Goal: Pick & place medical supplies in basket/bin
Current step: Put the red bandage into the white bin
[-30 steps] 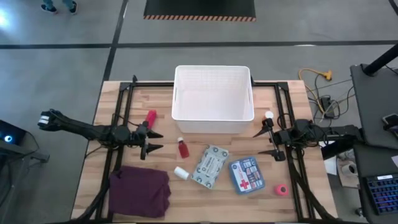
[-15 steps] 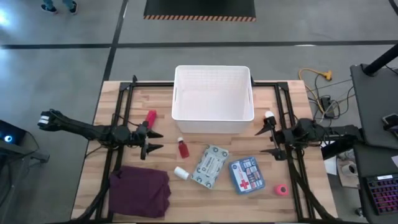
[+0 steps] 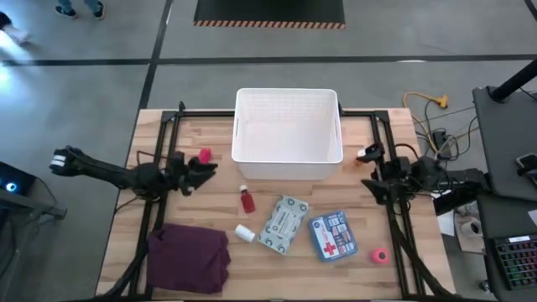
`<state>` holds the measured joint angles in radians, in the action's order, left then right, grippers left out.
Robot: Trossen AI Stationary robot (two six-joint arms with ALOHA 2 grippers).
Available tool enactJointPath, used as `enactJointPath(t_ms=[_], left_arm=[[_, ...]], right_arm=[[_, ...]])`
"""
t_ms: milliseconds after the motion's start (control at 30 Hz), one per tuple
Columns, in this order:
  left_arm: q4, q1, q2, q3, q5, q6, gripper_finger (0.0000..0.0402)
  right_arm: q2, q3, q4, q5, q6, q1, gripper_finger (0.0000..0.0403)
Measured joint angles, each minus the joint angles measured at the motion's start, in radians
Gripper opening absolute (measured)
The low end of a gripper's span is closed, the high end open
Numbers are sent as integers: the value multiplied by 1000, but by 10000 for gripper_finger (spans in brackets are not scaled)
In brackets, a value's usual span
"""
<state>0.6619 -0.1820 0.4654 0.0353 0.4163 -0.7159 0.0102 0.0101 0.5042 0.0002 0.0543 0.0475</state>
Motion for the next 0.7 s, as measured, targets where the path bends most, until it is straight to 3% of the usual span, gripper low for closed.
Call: enactJointPath(t_ms=[200, 333, 467, 567, 633, 700], left_arm=[[9, 0, 5, 84, 37, -1, 238], [9, 1, 28, 165, 163, -1, 238], [-20, 19, 79, 294, 164, 101, 238], [-327, 20, 121, 464, 163, 200, 238], [-760, 23, 169, 633, 183, 196, 235], [-1204, 47, 250, 806, 223, 84, 230]], right_arm=[[0, 0, 6, 11, -31, 0, 327], [7, 0, 6, 12, -9, 0, 327], [10, 0, 13, 34, -5, 0, 327], [11, 0, 19, 59, -4, 0, 327], [11, 0, 19, 82, -2, 0, 327], [11, 0, 19, 89, -2, 0, 327]])
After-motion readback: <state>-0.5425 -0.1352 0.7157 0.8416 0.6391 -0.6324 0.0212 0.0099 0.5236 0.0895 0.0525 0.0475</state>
